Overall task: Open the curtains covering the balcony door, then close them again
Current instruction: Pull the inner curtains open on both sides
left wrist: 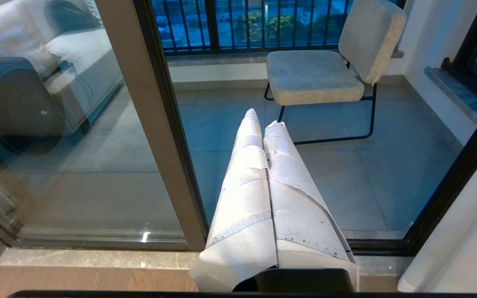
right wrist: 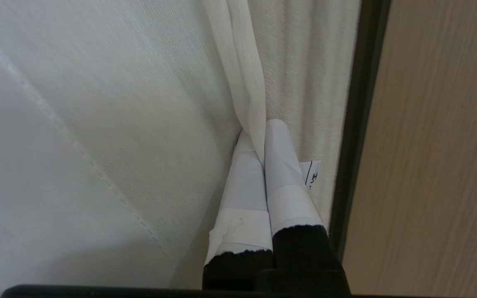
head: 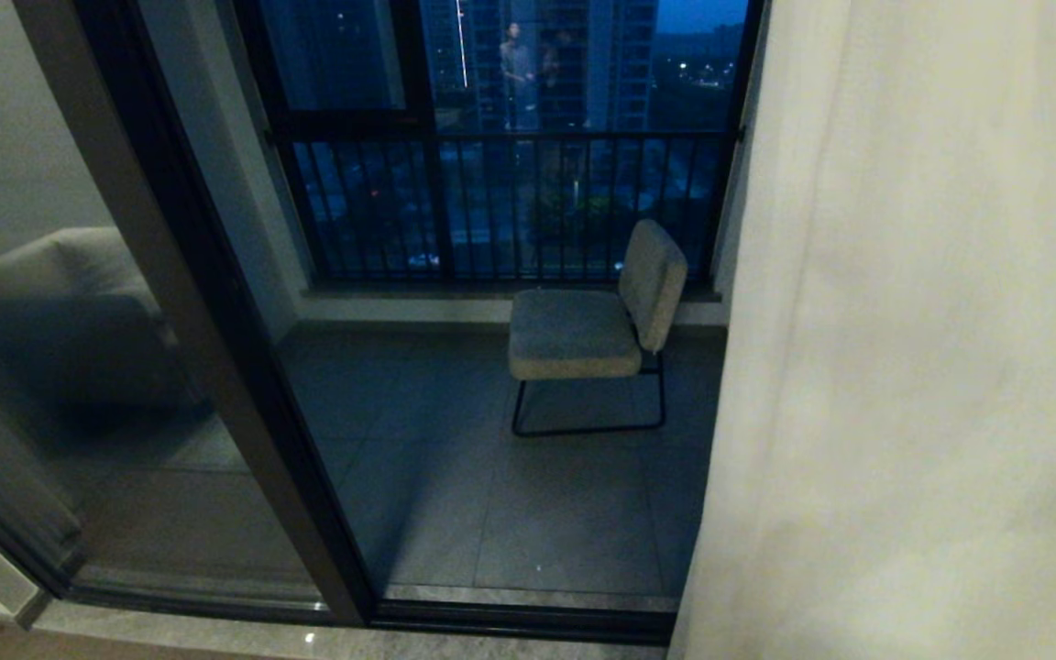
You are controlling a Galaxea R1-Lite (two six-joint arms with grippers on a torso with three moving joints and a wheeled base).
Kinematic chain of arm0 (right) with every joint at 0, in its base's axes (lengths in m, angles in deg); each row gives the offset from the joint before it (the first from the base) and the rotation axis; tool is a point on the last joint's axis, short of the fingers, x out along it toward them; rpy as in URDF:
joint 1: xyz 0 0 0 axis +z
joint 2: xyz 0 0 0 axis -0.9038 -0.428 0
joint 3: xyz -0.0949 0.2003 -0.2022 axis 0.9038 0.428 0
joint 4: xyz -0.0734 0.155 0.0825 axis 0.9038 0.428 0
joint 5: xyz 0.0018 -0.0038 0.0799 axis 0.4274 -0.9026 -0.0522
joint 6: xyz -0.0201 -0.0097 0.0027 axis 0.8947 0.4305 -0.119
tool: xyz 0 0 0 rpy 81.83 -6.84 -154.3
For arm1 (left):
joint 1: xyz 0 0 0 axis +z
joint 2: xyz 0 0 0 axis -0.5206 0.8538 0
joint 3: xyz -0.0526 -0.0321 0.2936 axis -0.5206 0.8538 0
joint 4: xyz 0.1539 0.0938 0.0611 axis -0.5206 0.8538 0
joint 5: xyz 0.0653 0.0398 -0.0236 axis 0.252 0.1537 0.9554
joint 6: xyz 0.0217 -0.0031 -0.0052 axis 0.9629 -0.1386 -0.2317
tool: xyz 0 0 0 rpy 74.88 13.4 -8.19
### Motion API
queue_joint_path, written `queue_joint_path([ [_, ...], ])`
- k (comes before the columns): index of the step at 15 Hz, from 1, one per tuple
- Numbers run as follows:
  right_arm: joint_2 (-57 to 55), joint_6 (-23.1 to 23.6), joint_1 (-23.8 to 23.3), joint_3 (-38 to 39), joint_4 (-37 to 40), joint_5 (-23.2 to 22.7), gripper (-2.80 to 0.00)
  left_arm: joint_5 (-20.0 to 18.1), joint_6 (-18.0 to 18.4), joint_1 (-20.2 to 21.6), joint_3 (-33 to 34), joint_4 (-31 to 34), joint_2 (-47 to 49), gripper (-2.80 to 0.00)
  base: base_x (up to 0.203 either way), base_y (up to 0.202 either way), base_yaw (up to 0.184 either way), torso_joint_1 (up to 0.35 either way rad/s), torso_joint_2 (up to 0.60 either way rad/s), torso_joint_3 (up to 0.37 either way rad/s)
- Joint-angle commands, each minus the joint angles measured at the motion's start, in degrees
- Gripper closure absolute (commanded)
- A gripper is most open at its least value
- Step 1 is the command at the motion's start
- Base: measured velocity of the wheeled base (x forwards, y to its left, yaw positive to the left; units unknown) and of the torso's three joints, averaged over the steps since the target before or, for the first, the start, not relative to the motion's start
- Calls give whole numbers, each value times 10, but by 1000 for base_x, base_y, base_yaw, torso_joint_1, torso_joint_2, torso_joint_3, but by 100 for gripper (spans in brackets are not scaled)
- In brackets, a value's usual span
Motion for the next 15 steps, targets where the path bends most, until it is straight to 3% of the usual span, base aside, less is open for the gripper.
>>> queue_joint_path([
  [1,-19,0,-11,-10,-2,-6,0,0,0,0,0,0,0,0,0,0,0,0,0,0],
  [15,-119,-14,-109,-127,0,-28,0,0,0,0,0,0,0,0,0,0,0,0,0,0],
])
